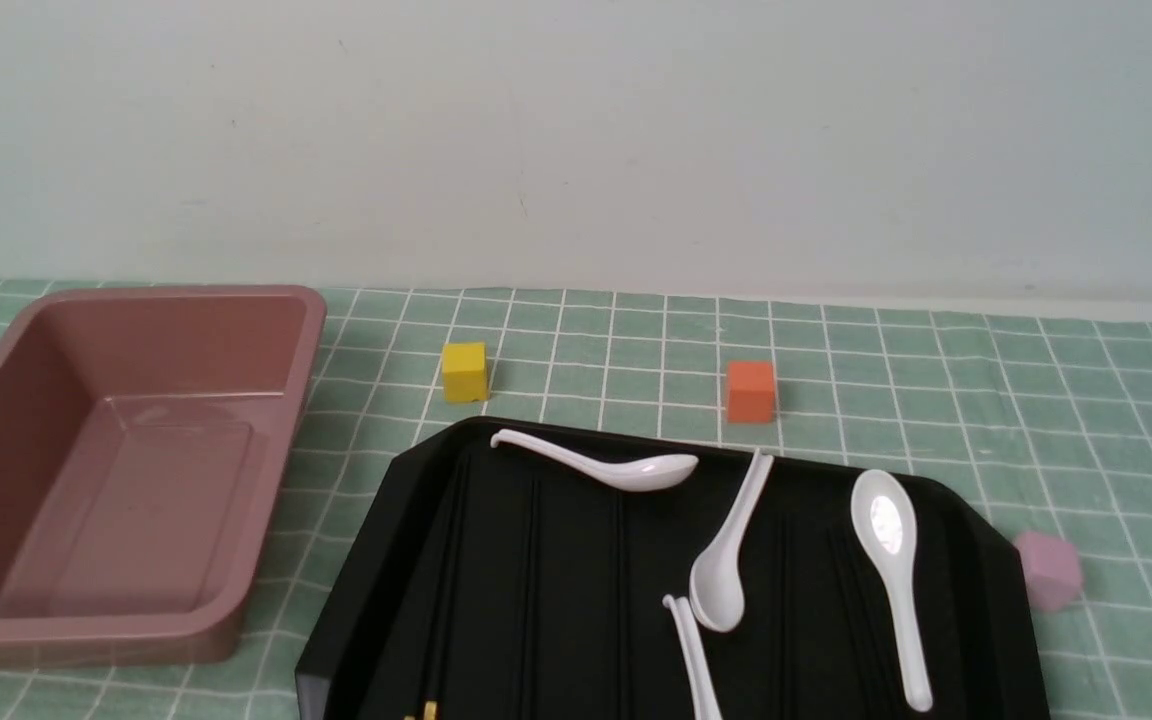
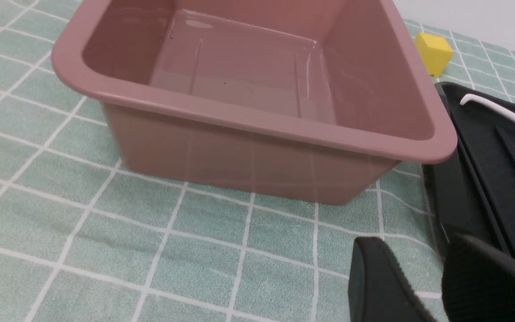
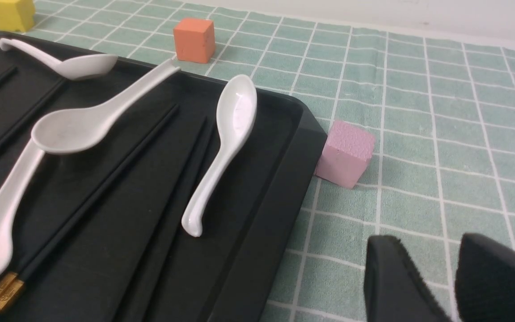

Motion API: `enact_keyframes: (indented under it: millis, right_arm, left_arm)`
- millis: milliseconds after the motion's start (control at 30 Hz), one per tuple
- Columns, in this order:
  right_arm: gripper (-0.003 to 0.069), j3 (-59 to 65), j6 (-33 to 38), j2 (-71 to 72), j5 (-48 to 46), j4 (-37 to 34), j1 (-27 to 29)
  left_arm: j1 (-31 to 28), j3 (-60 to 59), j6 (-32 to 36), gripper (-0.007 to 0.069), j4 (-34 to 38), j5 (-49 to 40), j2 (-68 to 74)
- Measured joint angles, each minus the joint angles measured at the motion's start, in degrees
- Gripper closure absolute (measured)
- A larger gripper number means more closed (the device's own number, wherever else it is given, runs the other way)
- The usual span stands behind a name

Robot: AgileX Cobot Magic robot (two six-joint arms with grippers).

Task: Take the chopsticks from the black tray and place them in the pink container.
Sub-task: 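Reach over to the black tray and grasp a pair of chopsticks with the left gripper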

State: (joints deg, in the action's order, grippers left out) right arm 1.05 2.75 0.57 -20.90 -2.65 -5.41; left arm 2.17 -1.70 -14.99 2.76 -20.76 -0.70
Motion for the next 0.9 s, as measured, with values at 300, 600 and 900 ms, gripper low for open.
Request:
enact_keyframes:
  millis: [300,600,900]
  right_arm:
    - [0.0419,0.0,0.0,0.0,0.0,0.0,0.0]
    - [0.0419,0.0,0.0,0.0,0.0,0.0,0.0]
    - [0.0419,0.0,0.0,0.0,0.0,0.0,0.0]
  left_arm:
    - [0.0,0.0,-22.48,0.0386,33.74,1.59,0.0]
    - [0.0,1.98,-22.21,0.0386,51.11,10.09,0.0]
    - [0.0,27.48,0.46,0.0509,49.31,-3.46,16.01]
